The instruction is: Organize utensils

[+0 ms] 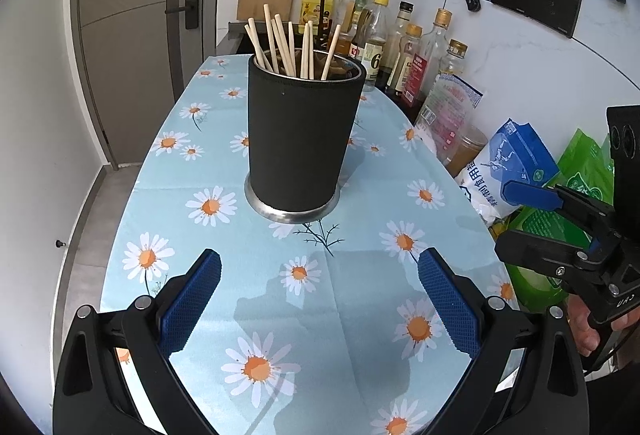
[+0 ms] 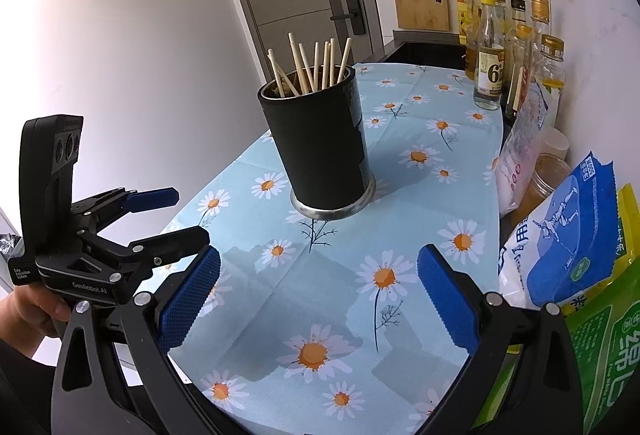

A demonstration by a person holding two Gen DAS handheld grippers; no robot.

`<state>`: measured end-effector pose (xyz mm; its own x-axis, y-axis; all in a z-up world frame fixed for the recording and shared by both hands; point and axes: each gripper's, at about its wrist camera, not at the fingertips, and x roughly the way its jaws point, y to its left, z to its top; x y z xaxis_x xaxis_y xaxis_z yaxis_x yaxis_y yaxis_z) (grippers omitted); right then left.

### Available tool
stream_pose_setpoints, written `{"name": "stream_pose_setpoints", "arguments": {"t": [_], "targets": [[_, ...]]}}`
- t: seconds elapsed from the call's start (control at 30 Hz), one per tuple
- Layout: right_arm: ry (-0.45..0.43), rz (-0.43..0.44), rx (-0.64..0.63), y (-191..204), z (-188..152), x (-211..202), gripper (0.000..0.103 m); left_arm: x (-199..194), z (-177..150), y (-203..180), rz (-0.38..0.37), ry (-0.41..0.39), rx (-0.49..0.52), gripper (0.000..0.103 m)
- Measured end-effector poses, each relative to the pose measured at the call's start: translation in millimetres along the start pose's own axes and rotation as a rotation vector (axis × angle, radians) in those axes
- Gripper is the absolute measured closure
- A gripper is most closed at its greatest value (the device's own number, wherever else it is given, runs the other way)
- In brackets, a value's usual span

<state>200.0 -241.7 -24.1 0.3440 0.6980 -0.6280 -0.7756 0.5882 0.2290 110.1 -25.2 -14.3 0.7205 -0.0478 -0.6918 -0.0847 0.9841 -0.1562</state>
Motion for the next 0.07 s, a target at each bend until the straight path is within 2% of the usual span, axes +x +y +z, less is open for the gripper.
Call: {"name": "stream_pose_setpoints", "arguments": {"t": [0.07], "targets": [[0.0, 0.0, 0.0, -0.5, -0.1, -0.2, 0.005, 1.3, 0.6, -1.6, -0.002, 0.002, 0.003, 0.007]]}}
